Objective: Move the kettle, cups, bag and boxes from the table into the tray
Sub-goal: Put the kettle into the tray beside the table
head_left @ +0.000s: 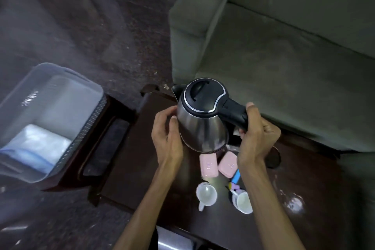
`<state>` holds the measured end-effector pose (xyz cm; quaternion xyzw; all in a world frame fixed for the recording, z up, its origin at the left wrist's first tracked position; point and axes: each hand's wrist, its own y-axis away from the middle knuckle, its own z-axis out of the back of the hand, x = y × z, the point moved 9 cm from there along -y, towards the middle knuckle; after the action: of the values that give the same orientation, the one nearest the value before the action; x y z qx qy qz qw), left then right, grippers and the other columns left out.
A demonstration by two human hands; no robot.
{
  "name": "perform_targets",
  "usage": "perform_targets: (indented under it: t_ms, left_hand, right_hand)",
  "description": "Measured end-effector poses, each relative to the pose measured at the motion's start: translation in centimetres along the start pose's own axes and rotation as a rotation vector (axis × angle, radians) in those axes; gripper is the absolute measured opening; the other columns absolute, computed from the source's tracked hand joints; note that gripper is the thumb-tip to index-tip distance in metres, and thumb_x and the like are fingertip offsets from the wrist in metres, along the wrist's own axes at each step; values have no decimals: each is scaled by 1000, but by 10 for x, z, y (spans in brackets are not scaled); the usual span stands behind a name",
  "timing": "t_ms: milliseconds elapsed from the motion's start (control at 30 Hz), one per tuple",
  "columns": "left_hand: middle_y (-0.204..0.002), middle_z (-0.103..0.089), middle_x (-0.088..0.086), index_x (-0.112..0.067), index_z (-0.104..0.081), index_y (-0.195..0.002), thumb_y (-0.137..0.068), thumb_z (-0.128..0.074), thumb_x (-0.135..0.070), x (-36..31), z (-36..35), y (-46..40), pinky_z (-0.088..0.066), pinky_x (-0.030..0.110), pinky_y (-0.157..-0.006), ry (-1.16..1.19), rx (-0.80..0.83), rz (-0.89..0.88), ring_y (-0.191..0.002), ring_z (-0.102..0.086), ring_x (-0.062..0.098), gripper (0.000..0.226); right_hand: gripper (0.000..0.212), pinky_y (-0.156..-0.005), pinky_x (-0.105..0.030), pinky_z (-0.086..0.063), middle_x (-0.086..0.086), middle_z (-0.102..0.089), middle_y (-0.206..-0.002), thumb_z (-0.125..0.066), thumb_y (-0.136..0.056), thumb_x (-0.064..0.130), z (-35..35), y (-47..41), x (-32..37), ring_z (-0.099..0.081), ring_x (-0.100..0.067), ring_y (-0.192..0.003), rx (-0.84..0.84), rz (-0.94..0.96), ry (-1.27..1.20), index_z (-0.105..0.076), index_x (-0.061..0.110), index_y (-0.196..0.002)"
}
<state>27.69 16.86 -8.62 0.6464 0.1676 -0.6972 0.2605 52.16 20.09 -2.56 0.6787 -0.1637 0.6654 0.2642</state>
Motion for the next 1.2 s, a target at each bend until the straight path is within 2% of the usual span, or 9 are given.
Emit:
perform_targets:
  t_ms: [100,167,267,433,533,633,767,933,1200]
  left_hand:
    - [-116,-69,6,-14,-70,-114,-95,-48,-13,-5,61,-31,-51,53,-101,5,-113,19,-111,-64,22,29]
    - [-115,-68,7,-16,-70,-113,-96,-47,-13,-11,100,-51,-50,56,-99,6,-180,30,-109,-64,24,29]
    - [-112,-67,4,-22,-68,-110,-95,-46,-16,-23,165,-83,-51,57,-97,-2,-274,39,-107,-63,28,27]
    - [-115,-68,7,-13,-69,-114,-98,-46,-13,-36,257,-139,-50,43,-98,-32,-391,16,-107,-63,23,28]
    - [-116,-67,9,-11,-69,-114,-98,-44,-9,-32,302,-170,-51,43,-97,-40,-454,8,-106,-62,22,29]
    - [-116,-66,11,-12,-68,-113,-97,-42,-6,-16,335,-194,-50,41,-96,-57,-490,10,-105,-60,18,31]
    - [-118,-65,13,-6,-67,-118,-98,-41,-1,20,363,-216,-50,44,-100,-115,-483,48,-110,-60,24,33]
    - [-117,-69,10,-7,-69,-118,-96,-43,1,53,374,-227,-51,49,-99,-140,-435,89,-111,-64,27,35]
    - [-113,-71,7,-8,-70,-117,-92,-45,4,60,369,-228,-54,40,-95,-127,-433,52,-108,-66,22,37]
  right_hand:
    - [63,-56,-30,-29,-21,-19,-65,-72,-81,41,-64,33,-4,-28,-18,-60,85,-33,-18,-26,8,-52]
    - [64,-54,-29,-29,-23,-18,-65,-72,-81,40,-108,55,0,-29,-16,-58,153,-28,-38,-25,6,-53]
    - [64,-50,-26,-28,-15,-21,-58,-70,-85,33,-178,92,6,-28,-22,-58,260,-11,-73,-27,0,-53]
    - [61,-45,-26,-28,-11,-32,-53,-69,-91,25,-284,149,8,-29,-20,-47,429,14,-142,-37,-6,-50]
    - [61,-45,-24,-30,-11,-31,-52,-69,-92,26,-337,177,-6,-31,-19,-46,492,10,-147,-36,-2,-48]
    - [61,-45,-24,-31,-4,-31,-48,-69,-92,29,-380,197,-33,-35,-12,-46,532,-26,-125,-35,5,-47]
    - [60,-46,-26,-31,6,-30,-43,-68,-92,28,-415,215,-70,-32,-12,-45,591,-28,-92,-36,20,-43]
    - [62,-47,-26,-28,11,-29,-41,-67,-93,24,-432,220,-99,-30,-10,-44,604,-1,-47,-37,27,-38]
    - [57,-42,-22,-29,7,-35,-42,-65,-94,27,-430,205,-119,-33,-9,-43,593,-20,-45,-41,18,-42]
